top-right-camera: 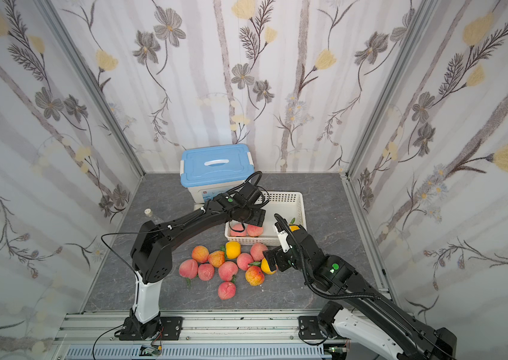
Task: Put the peaches into the basket
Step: Place the peach in the basket, then pick up the peach from the center of the board.
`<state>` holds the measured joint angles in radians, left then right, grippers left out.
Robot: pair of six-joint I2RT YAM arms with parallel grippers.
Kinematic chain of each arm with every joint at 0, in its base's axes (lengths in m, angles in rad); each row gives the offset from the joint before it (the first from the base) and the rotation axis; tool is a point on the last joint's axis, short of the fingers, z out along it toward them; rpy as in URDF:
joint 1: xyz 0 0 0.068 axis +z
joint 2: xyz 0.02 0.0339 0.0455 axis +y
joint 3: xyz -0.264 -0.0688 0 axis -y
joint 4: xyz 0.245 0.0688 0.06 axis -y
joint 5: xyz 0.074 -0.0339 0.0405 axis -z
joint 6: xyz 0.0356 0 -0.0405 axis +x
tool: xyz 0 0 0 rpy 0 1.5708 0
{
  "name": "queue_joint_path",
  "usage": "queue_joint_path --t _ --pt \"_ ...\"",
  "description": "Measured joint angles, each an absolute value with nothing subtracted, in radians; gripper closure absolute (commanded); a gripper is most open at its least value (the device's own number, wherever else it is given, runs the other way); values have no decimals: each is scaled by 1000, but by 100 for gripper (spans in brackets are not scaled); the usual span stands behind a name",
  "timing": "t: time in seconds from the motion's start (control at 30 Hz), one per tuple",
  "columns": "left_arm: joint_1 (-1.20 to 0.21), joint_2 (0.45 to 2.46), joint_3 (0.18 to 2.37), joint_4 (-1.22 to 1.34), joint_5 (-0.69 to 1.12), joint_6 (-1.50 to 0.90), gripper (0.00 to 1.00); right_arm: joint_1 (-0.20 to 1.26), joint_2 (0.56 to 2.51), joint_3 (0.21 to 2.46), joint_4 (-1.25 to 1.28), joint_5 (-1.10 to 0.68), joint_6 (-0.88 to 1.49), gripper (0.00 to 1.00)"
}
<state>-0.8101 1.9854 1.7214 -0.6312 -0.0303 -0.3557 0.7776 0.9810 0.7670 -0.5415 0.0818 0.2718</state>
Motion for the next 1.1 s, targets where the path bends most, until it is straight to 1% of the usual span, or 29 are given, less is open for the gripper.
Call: queue_joint_path --t 0.23,0.67,0.83,1.1 --pt "-799 1806 1549 -549 -28 -324 18 778 1016 812 -579 73 298 2" --pt "-736 1437 1057 -296 12 -268 18 778 1158 918 -625 55 360 3" --pt "-731 1354 905 -186 35 -252 18 778 1219 977 -645 55 387 4" --pt "-730 1269 776 -35 65 -222 16 778 1289 1013 -681 55 444 4"
